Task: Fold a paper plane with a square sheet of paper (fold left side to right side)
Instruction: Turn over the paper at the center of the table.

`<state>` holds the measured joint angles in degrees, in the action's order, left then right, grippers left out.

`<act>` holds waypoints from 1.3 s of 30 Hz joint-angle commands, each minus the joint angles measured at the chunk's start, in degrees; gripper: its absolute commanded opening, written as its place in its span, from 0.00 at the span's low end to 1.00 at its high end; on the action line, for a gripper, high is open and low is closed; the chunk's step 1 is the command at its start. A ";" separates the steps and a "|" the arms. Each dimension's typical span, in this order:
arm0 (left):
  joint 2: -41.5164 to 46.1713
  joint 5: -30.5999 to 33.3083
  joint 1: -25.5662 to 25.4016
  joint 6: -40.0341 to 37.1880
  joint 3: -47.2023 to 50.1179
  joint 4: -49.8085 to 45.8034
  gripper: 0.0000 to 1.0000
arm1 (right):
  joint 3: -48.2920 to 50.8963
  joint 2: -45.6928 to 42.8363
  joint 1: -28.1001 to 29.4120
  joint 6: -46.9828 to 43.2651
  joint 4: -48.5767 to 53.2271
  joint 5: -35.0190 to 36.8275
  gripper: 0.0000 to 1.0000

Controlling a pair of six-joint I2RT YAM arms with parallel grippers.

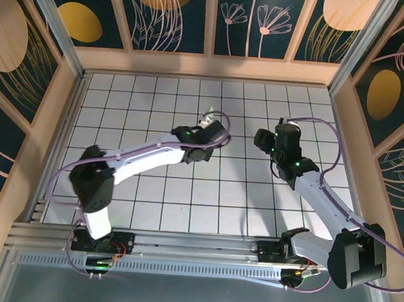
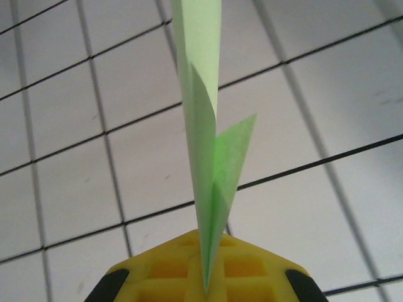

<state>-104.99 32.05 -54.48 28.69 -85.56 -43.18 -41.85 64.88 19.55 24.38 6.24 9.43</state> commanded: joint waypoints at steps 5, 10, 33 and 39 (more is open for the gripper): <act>-10.48 12.25 -4.98 15.76 -3.88 -23.29 0.00 | 1.42 -1.99 -2.15 -0.35 0.33 1.21 0.65; -11.76 6.69 -7.17 19.98 -2.94 -19.63 0.00 | 2.18 -2.12 -3.31 -0.36 -0.50 -0.90 0.66; 0.61 -28.27 -0.09 14.34 8.75 20.35 0.71 | 1.51 0.00 -5.03 -1.62 -1.09 -10.59 0.67; 11.18 -36.42 8.46 15.70 20.91 35.00 0.72 | 0.84 3.99 -4.82 1.11 -3.73 -24.23 0.52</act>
<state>-98.28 1.93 -49.06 43.66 -69.04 -18.28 -39.86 67.05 14.92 24.43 5.56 -5.93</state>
